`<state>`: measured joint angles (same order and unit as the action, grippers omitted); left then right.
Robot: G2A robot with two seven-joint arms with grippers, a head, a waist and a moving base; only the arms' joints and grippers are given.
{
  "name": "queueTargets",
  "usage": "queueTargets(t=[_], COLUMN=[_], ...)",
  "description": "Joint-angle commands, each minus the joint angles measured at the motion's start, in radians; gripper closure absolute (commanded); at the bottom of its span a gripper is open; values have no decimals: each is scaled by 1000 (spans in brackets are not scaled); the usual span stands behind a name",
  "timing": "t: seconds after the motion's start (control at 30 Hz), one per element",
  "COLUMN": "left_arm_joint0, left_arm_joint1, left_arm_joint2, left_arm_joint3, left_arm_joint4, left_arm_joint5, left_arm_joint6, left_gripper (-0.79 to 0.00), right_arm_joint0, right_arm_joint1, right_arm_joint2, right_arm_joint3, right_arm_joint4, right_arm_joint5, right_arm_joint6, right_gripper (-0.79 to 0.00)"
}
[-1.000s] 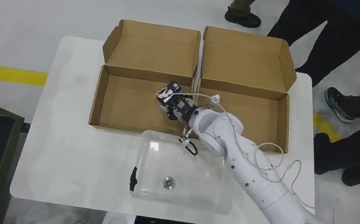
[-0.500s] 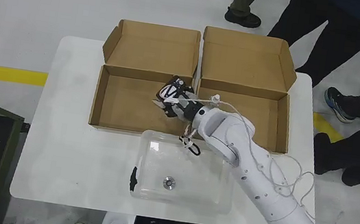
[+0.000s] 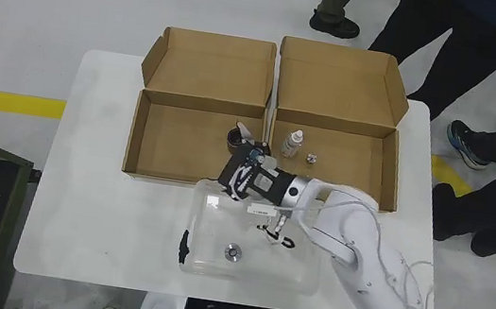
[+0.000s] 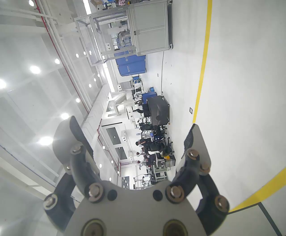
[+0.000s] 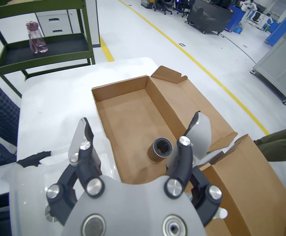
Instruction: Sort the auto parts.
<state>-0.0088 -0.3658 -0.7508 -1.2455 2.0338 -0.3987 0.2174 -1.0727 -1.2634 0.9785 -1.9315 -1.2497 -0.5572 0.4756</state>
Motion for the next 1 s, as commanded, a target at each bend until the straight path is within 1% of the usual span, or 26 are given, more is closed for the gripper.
queueTargets(t=[0.0, 0.17, 0.37, 0.63, 0.8, 0.87, 0.97], left_arm_joint0=[0, 0, 0, 0, 0, 0, 0], left_arm_joint1=[0, 0, 0, 0, 0, 0, 0], left_arm_joint2=[0, 0, 0, 0, 0, 0, 0], left_arm_joint3=[0, 0, 0, 0, 0, 0, 0], left_arm_joint4=[0, 0, 0, 0, 0, 0, 0], left_arm_joint5=[0, 0, 0, 0, 0, 0, 0], left_arm_joint6=[0, 0, 0, 0, 0, 0, 0], left_gripper=[-785, -785, -785, -785, -785, -785, -785], right_arm_joint0=[-25, -84, -139, -188, -215, -217, -229], right_arm_joint1=[8, 27, 45, 60, 68, 73, 79], right_arm_joint2=[18, 57, 73, 65, 50, 39, 38], right_arm_joint3=[-27, -87, -131, -145, -141, -145, -139], right_arm_joint4=[9, 26, 48, 40, 15, -12, -32], right_arm_joint5=[-49, -145, -216, -246, -268, -315, -343], right_arm_joint6=[12, 49, 106, 150, 159, 153, 131], right_gripper=[-760, -773, -760, -742, -683, -699, -717])
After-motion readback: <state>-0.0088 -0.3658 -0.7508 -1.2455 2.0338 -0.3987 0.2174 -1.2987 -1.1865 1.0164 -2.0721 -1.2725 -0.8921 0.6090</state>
